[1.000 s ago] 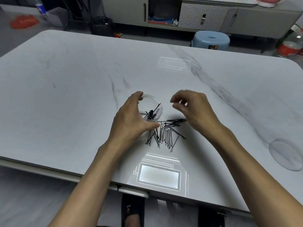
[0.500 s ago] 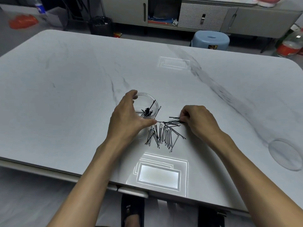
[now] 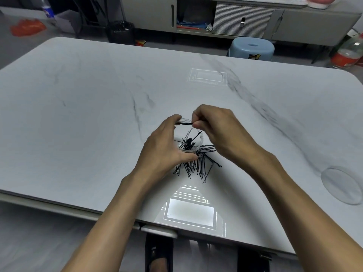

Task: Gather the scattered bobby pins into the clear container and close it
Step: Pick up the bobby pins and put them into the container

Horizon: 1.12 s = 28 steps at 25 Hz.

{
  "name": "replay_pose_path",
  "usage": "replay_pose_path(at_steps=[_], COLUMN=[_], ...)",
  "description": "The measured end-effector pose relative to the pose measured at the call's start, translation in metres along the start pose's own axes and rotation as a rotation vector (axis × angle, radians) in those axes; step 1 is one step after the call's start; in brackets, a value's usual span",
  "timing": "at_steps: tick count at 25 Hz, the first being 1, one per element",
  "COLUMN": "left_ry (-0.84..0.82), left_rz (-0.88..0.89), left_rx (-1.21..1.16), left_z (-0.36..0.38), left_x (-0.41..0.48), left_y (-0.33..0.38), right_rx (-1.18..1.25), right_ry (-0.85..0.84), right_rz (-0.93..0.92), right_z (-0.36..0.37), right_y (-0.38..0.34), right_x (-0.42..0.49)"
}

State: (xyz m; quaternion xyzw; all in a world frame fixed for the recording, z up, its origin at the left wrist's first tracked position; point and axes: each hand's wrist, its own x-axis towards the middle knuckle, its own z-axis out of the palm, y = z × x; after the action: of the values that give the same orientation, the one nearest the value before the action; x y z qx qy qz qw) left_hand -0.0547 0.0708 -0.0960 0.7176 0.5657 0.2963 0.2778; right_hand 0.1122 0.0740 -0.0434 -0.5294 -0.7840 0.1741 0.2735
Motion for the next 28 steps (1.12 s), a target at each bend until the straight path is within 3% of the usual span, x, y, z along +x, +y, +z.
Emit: replay_pose_path(at_steps=[5, 8, 10, 13, 15, 20, 23, 28], left_ry=[0.009, 0.016, 0.019, 0.025, 0.022, 0.033, 0.099, 0.16], left_rz=[0.008, 0.002, 0.003, 0.0, -0.001, -0.006, -0.037, -0.086], left_rx=[-0.013, -0.03, -0.043, -0.06, -0.064, -0.054, -0.049, -0.069], left_z=[-0.002, -0.003, -0.003, -0.004, -0.004, -0.005, -0.009, -0.011], left_x=[0.0, 0.0, 0.0, 0.0, 0.0, 0.0, 0.0, 0.002], left_y=[0.001, 0.001, 0.0, -0.001, -0.001, -0.002, -0.006, -0.012], right_rx=[0.29, 0.471, 0.382, 0.132, 0.135, 0.046, 0.048, -0.203], right_ry=[0.112, -0.023, -0.088, 0.025, 0.075, 0.018, 0.137, -0.094], right_rz=[0.062, 0.155, 0.217, 0.191, 0.144, 0.012, 0.129, 0.334], right_z=[-0.01, -0.007, 0.001, 0.004, 0.004, 0.013, 0.008, 0.025], right_y=[-0.012, -0.012, -0.006, 0.002, 0.001, 0.002, 0.029, 0.069], right_x=[0.002, 0.003, 0.0, -0.001, -0.001, 0.0, -0.001, -0.022])
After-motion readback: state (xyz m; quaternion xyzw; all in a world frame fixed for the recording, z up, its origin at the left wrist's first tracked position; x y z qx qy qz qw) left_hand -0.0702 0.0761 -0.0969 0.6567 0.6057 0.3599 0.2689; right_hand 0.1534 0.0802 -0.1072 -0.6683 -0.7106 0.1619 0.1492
